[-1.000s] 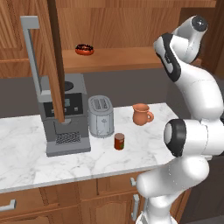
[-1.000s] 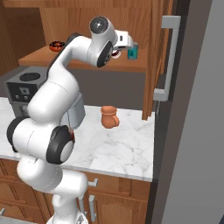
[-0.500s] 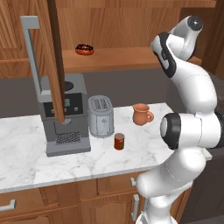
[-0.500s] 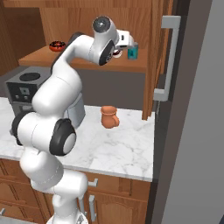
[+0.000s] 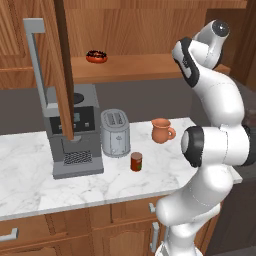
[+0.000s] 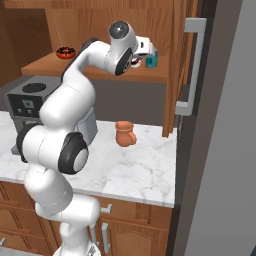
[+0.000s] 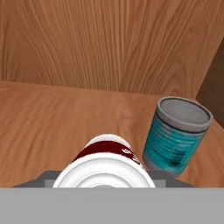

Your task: Pick the cans from the counter and place them in their designated side in the cabinet.

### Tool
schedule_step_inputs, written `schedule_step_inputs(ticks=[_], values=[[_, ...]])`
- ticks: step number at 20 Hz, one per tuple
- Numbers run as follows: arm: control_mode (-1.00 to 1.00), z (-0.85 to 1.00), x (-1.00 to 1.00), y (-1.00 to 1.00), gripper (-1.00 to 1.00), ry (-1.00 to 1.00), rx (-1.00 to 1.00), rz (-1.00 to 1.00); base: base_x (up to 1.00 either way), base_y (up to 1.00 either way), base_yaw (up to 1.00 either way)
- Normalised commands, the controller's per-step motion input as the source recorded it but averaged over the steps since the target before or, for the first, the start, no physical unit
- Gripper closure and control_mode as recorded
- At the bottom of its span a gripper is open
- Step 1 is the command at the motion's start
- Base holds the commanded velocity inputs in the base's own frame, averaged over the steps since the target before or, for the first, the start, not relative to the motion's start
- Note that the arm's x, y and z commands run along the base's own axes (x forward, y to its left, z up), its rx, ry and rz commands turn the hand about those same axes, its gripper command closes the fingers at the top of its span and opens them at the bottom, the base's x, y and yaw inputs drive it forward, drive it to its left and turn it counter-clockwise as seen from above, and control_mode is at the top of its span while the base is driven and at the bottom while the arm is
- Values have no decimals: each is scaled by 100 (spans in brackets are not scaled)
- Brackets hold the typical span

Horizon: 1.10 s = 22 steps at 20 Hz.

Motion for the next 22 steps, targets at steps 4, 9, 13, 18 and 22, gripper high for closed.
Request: schedule_step_inputs(ticks=[4, 9, 13, 18, 22], values=[[-100, -11, 17, 0, 100, 2, 0, 0, 0, 0, 0], [-100, -11, 18, 0, 100, 1, 0, 0, 0, 0, 0], [-100, -8, 18, -1, 100, 1, 0, 0, 0, 0, 0], [-100, -11, 18, -2, 100, 1, 0, 0, 0, 0, 0], [-100, -18, 15, -2, 100, 2, 0, 0, 0, 0, 0]])
